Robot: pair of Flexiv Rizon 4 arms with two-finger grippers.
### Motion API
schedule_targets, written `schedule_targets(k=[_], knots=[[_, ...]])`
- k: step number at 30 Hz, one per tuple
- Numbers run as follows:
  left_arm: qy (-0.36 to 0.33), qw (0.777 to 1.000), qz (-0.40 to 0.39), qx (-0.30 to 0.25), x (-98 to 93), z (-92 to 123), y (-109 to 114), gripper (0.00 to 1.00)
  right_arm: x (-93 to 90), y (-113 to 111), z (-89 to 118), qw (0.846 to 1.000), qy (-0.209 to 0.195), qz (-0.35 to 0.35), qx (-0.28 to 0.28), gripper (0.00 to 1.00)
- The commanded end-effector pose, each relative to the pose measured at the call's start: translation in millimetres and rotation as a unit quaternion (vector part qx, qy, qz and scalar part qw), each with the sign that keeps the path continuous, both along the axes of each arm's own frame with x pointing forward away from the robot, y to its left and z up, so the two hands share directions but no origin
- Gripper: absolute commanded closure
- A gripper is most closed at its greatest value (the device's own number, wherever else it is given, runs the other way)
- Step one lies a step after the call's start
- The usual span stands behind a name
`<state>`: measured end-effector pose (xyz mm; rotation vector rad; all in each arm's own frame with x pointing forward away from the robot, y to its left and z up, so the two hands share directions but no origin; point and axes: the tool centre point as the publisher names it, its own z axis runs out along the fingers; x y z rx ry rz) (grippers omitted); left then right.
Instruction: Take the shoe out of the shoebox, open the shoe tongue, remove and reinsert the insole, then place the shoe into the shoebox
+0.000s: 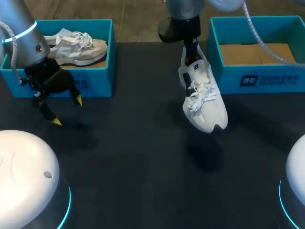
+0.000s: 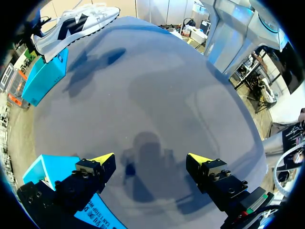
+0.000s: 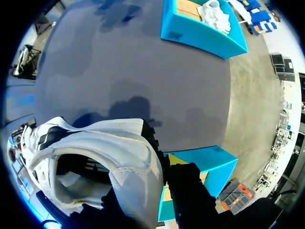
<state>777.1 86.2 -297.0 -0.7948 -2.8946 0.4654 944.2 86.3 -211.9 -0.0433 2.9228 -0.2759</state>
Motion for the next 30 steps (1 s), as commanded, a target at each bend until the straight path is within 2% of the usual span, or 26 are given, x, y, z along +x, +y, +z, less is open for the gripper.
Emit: schedule_targets(k=[1, 5, 8, 13, 15, 20, 21, 27, 30], knots=[[-0.001, 1.000, 0.000, 0.000, -0.7, -1, 1, 0.00, -1.3, -1, 1, 1.000, -0.001, 0.000, 0.000, 1.00], [-0.001, 1.000, 0.000, 0.000, -0.7, -1, 1, 0.00, -1.3, -1, 1, 1.000, -0.001, 0.000, 0.000, 1.00], [-0.001, 1.000, 0.000, 0.000, -0.7, -1, 1, 0.00, 9.7, -10, 15, 1.000, -0.014, -0.003, 0.002, 1.00], [-0.001, 1.000, 0.000, 0.000, -0.7, -1, 1, 0.00, 34.7, -45, 34, 0.999, -0.032, 0.005, -0.015, 1.00], [-0.001, 1.000, 0.000, 0.000, -0.7, -1, 1, 0.00, 47.4, -63, 32, 0.999, -0.025, 0.003, -0.031, 1.00], [-0.001, 1.000, 0.000, 0.000, -0.7, -1, 1, 0.00, 76.4, -103, 38, 0.999, -0.021, 0.028, -0.007, 1.00], [-0.001, 1.000, 0.000, 0.000, -0.7, -1, 1, 0.00, 82.3, -110, 38, 0.999, -0.014, 0.012, -0.026, 1.00], [-0.001, 1.000, 0.000, 0.000, -0.7, -1, 1, 0.00, 115.3, -140, 42, 1.000, -0.006, 0.002, -0.024, 1.00], [-0.001, 1.000, 0.000, 0.000, -0.7, -1, 1, 0.00, 117.1, -143, 43, 1.000, -0.007, -0.006, -0.026, 1.00]])
